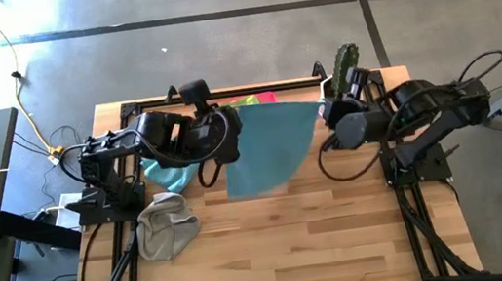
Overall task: Fold microfiber towels
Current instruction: Fold the bottom blue microfiber cloth
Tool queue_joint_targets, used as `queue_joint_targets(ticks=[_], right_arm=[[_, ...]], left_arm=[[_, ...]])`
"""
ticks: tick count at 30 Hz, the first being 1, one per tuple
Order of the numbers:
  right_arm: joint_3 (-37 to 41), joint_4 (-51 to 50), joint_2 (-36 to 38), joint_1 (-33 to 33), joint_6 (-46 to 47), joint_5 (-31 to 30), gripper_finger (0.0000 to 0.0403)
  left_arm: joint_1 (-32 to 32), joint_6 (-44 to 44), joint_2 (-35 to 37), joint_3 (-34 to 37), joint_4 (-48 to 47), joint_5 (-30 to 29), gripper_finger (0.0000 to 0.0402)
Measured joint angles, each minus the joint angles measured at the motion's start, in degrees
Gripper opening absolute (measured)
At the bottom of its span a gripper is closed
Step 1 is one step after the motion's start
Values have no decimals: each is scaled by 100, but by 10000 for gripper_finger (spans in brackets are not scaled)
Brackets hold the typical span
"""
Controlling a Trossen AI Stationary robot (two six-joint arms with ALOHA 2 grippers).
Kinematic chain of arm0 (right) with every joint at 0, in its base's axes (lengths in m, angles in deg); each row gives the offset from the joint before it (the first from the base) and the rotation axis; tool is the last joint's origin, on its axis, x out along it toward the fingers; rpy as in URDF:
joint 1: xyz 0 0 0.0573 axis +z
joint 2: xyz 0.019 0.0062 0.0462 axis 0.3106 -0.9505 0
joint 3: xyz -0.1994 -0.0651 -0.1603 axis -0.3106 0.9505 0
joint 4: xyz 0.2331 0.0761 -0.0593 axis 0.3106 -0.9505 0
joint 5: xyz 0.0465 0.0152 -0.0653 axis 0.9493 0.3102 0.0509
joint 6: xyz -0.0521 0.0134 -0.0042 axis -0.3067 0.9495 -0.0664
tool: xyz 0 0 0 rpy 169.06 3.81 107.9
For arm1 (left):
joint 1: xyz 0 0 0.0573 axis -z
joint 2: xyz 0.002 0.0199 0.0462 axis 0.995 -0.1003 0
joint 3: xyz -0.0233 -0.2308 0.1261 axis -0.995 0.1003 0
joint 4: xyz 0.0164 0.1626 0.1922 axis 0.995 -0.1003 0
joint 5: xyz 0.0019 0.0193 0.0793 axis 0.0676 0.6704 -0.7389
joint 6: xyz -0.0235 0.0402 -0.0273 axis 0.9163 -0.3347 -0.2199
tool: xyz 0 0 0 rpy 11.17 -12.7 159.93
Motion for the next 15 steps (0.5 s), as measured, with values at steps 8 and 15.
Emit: queue_joint_targets(ticks=[8,15], right_arm=[[100,-220,-41,261,1251,1528,0],[1927,210,-235,1192,3158,2959,0]], left_arm=[[222,1708,0,26,-386,2378,0],[1135,2527,-168,1412,260,3412,0]])
